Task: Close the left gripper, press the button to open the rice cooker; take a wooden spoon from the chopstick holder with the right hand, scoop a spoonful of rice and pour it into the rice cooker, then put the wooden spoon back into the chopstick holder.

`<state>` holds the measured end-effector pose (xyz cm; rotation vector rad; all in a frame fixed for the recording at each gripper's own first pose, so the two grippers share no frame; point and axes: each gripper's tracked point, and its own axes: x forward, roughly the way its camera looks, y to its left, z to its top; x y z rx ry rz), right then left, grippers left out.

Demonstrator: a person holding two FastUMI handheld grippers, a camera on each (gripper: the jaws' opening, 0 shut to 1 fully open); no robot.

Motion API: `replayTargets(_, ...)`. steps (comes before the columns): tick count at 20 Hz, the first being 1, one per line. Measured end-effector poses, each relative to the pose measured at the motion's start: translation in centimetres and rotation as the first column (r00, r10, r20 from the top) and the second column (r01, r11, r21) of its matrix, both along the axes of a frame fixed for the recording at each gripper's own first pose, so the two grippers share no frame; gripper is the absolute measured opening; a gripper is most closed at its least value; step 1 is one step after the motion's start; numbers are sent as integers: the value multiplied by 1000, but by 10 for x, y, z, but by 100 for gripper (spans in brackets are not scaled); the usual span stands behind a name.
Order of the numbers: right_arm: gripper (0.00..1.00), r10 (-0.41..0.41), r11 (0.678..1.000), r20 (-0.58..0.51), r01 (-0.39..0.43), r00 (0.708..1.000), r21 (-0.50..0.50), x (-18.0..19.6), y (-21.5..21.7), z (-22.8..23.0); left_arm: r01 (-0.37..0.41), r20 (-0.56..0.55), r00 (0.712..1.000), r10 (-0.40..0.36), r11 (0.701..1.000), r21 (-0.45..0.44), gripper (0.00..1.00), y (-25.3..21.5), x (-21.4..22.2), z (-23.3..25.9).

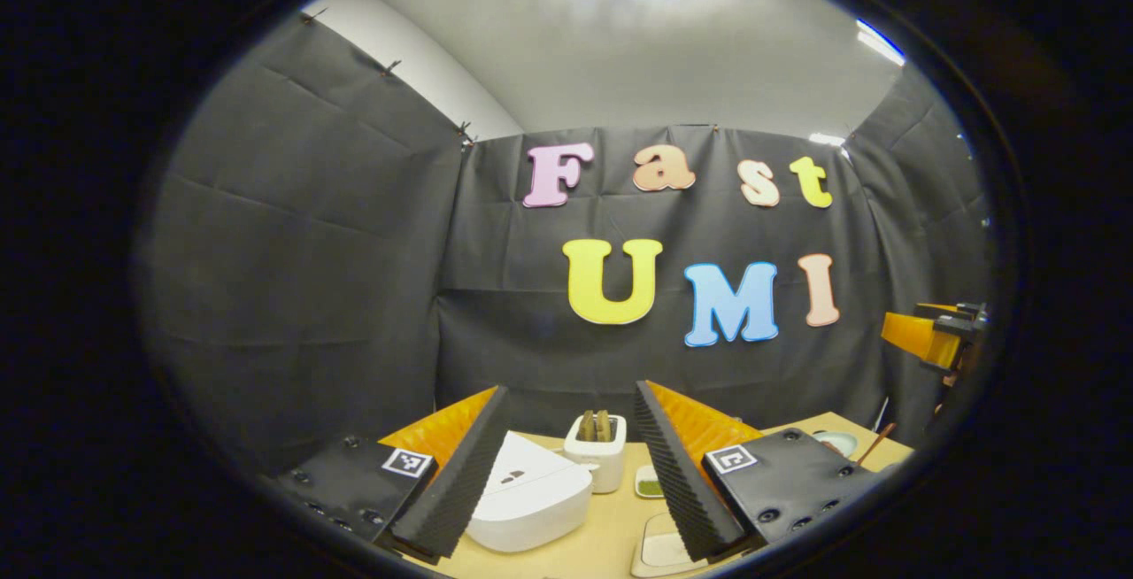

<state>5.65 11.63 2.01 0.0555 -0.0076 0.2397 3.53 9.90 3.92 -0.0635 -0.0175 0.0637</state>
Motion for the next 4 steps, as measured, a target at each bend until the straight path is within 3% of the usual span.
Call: replayTargets(4, 98, -27, 1000, 19, 27, 999, -7, 3, 2, 7, 19, 7, 1000, -19, 1000, -10, 96, 0, 1, 2)
